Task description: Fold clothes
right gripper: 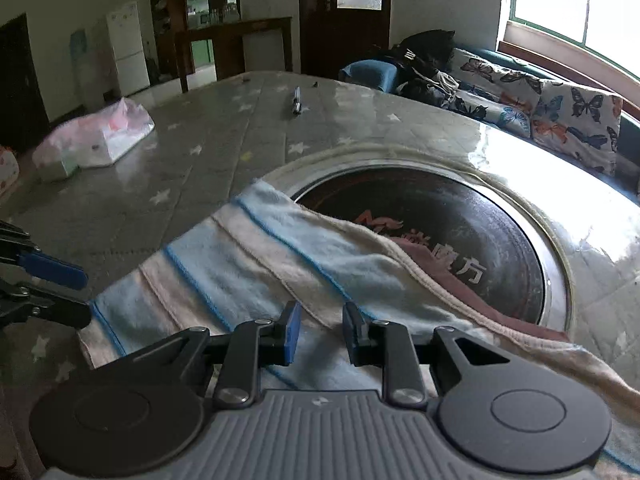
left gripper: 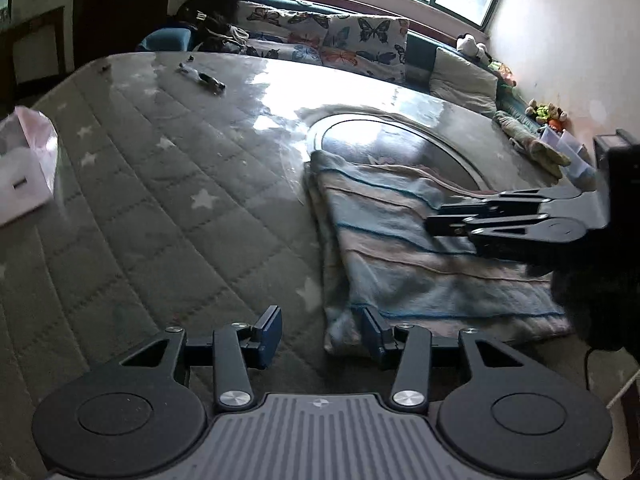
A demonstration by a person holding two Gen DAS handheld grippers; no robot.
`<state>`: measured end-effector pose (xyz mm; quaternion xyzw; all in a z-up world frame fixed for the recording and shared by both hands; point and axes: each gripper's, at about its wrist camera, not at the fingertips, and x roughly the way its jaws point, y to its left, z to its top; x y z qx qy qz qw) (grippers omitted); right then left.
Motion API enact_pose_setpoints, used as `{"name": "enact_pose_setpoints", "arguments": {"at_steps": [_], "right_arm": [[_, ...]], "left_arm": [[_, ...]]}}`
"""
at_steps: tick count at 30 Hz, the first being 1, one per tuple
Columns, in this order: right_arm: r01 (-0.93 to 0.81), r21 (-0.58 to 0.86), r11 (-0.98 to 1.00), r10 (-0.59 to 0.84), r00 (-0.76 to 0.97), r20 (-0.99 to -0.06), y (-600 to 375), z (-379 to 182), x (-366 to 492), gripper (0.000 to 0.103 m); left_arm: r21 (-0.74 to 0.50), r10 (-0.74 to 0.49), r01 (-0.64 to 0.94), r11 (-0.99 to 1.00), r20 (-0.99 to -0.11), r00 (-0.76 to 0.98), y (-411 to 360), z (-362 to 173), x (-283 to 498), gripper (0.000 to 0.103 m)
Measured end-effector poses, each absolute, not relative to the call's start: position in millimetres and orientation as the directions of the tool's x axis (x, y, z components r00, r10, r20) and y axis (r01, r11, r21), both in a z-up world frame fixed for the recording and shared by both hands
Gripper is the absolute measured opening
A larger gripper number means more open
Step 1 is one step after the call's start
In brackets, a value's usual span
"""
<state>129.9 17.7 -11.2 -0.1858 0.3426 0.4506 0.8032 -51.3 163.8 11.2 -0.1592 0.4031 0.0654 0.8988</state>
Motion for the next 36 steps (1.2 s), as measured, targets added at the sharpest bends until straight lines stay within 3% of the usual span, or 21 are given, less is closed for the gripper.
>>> {"name": "enact_pose_setpoints", "arguments": {"at_steps": [8, 12, 14, 16, 23, 30, 36], "right_arm": [[-0.861, 0.017, 0.509, 0.621, 0.354, -0.699, 18.5, -0.6, 116.9, 0.023], [-0.864, 0.035, 0.502, 0.633, 0.34, -0.695, 19.2, 3.9, 113.6, 0.023], [-0.867, 0.041, 0.496, 0.64, 0.333, -0.693, 20.9, 7.2, 112.2, 0.023], [-0.867, 0.06, 0.495, 0.649, 0.322, -0.69, 21.1, 12.3, 112.7, 0.023], [-0.853, 0.174, 0.493, 0.679, 0.252, -0.689, 21.9, 33.8, 125.2, 0.025], [-0.856, 0.235, 0.46, 0.693, 0.181, -0.698, 38.7, 54.9, 139.3, 0.042], [-0.88, 0.211, 0.425, 0.66, 0.142, -0.737, 57.0, 53.9, 145.2, 0.046]], "left_arm": [[-0.274, -0.046, -0.239, 0.932, -0.741, 0.669, 158.0, 8.7, -56.2, 0.045], [-0.297, -0.066, -0.242, 0.924, -0.745, 0.664, 154.4, 4.0, -55.4, 0.031], [-0.309, -0.065, -0.259, 0.915, -0.747, 0.661, 153.8, 2.5, -54.6, 0.019], [-0.34, -0.075, -0.275, 0.899, -0.739, 0.669, 155.0, 3.4, -55.9, 0.014], [-0.344, -0.07, -0.211, 0.915, -0.65, 0.756, 136.0, 36.5, -62.3, 0.013], [-0.332, -0.135, -0.08, 0.94, -0.575, 0.807, 103.3, 56.9, -42.9, 0.013], [-0.314, -0.183, -0.003, 0.95, -0.561, 0.807, 81.3, 56.1, -27.0, 0.013]]}}
